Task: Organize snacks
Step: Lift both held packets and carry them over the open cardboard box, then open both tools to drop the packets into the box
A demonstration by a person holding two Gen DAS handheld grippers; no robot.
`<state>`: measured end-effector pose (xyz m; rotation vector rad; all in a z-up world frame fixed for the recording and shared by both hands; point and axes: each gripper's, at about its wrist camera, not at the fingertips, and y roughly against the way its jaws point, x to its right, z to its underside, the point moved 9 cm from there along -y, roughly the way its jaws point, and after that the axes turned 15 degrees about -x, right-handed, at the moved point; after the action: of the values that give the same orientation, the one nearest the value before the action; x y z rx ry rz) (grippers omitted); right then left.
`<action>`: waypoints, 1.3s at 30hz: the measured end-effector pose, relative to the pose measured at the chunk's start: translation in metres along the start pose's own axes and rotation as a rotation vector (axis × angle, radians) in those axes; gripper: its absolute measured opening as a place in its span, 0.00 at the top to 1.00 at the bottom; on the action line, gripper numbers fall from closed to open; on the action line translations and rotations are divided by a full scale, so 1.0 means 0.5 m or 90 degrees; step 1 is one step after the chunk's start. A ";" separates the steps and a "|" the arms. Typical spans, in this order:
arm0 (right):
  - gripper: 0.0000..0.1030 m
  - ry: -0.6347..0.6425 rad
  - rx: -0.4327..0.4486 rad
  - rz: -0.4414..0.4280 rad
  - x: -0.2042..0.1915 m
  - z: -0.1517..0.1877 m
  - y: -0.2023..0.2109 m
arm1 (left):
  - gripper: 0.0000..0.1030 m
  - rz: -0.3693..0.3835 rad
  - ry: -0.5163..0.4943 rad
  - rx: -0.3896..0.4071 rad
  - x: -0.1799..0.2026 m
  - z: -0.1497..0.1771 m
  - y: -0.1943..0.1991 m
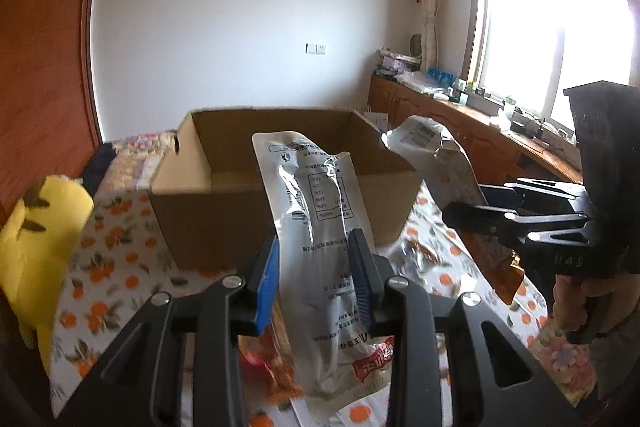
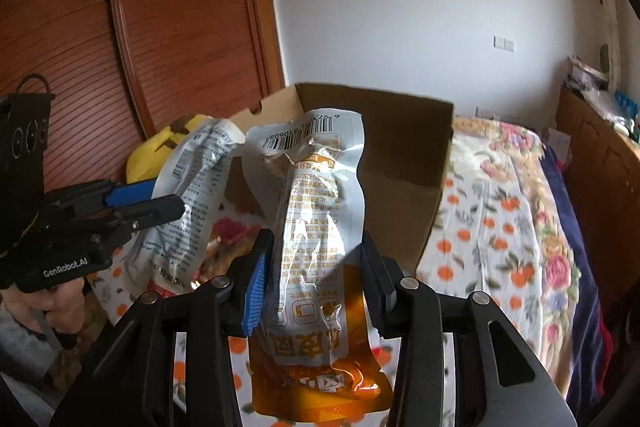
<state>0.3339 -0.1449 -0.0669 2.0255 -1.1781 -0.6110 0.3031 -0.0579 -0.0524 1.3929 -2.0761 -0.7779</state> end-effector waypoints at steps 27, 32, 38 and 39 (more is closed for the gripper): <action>0.63 0.035 0.021 0.019 0.077 -0.236 -0.094 | 0.70 -0.044 -0.023 0.054 -0.135 -0.240 -0.091; 0.66 0.034 -0.009 0.023 0.093 -0.245 -0.165 | 0.70 -0.049 -0.017 0.030 -0.157 -0.254 -0.151; 0.67 0.024 -0.048 0.031 0.110 -0.245 -0.235 | 0.69 -0.044 -0.012 -0.020 -0.172 -0.241 -0.219; 0.67 0.027 -0.057 0.036 0.110 -0.241 -0.244 | 0.69 -0.046 -0.014 -0.032 -0.172 -0.235 -0.230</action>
<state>0.5100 -0.1117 -0.0859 1.9144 -1.1595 -0.5805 0.4867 -0.0331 -0.0600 1.4457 -2.0180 -0.8727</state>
